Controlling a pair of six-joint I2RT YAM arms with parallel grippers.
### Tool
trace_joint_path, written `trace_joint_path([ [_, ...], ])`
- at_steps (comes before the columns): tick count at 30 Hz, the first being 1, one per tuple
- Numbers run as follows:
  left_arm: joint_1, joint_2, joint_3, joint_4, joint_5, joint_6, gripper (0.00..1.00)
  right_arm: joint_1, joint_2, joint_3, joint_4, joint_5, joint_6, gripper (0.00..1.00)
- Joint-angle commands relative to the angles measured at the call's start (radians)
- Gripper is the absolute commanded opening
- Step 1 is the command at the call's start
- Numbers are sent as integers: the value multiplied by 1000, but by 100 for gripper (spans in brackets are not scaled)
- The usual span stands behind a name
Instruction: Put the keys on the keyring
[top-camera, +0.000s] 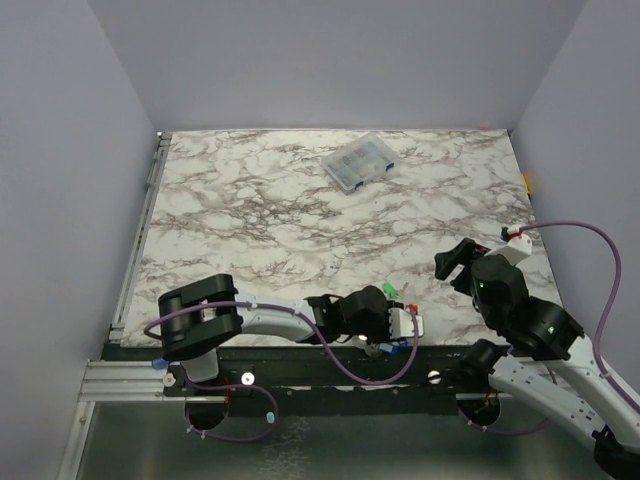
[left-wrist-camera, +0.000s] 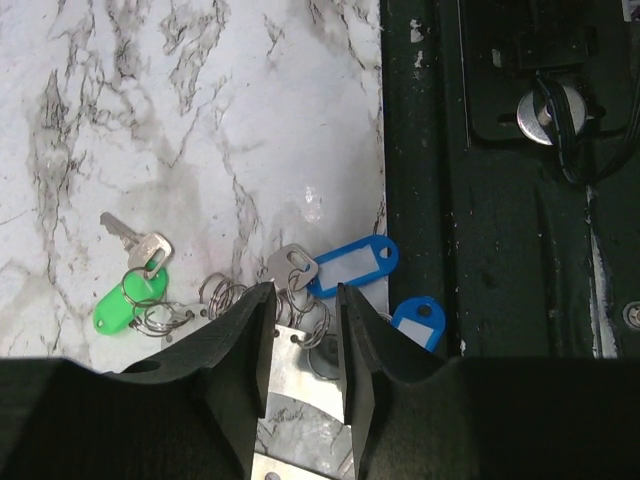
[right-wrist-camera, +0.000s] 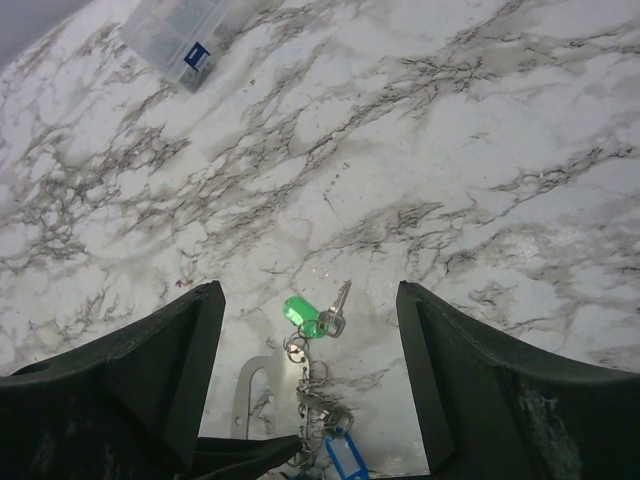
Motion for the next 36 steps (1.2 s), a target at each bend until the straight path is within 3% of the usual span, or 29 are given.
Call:
trace_joint_path([
  [1, 1, 53, 55, -52, 49, 31, 35, 2, -21, -7, 26, 40, -30, 79],
  [12, 9, 127, 104, -110, 25, 35, 37, 2, -31, -14, 24, 37, -43, 79],
  [36, 14, 53, 128, -191, -61, -7, 37, 2, -15, -19, 60, -1, -66, 79],
])
